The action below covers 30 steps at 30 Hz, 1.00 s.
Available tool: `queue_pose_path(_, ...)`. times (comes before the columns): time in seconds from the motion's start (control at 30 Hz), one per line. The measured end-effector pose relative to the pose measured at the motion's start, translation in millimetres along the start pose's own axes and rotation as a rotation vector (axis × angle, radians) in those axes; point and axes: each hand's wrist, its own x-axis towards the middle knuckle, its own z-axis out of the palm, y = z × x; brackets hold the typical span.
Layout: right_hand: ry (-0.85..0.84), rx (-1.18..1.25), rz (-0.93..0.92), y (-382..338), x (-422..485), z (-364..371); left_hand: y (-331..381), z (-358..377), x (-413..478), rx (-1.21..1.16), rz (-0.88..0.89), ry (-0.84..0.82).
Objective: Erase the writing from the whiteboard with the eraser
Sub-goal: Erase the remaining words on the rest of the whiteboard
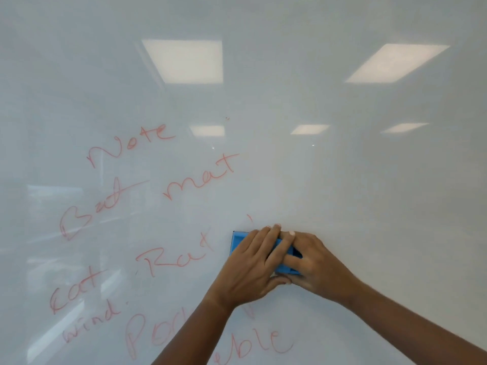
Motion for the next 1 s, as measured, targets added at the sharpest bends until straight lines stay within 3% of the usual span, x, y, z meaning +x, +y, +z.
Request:
queue_pose_path(0.07, -0.143, 0.101, -0.048, 13, 5, -16, -4, 0, 4, 0.044, -0.006, 0.041)
queue_pose_path(0.13, -0.179, 0.172, -0.018, 28, 12, -34, -14, -2, 9, 0.118, 0.037, 0.094)
queue_pose_path(0.27, 0.097, 0.1, 0.255, 64, 39, -62, -68, -29, 42, 0.169, 0.005, 0.193)
queue_pose_path(0.33, 0.248, 0.036, 0.431, 84, 57, -66, -104, -49, 65, 0.179, -0.106, 0.21)
queue_pose_path(0.4, 0.317, 0.004, 0.567, 98, 69, -65, -134, -67, 81, 0.141, -0.33, 0.19)
queue_pose_path(0.47, 0.304, -0.053, 0.617, 103, 72, -58, -151, -74, 84, 0.1, -0.545, 0.161)
queue_pose_path(0.53, 0.252, -0.113, 0.616, 102, 69, -46, -145, -70, 75, 0.087, -0.594, 0.184)
queue_pose_path(0.63, 0.223, -0.173, 0.631, 92, 60, -28, -95, -43, 34, 0.039, -0.425, 0.251)
queue_pose_path(0.8, 0.238, -0.219, 0.623, 84, 50, -13, 0, 10, -52, 0.072, 0.28, 0.007)
queue_pose_path(0.9, 0.254, -0.245, 0.622, 86, 49, -11, -23, 3, -29, 0.048, 0.282, 0.071)
queue_pose_path(1.0, 0.269, -0.253, 0.618, 86, 49, -11, -83, -26, 25, 0.112, -0.024, 0.271)
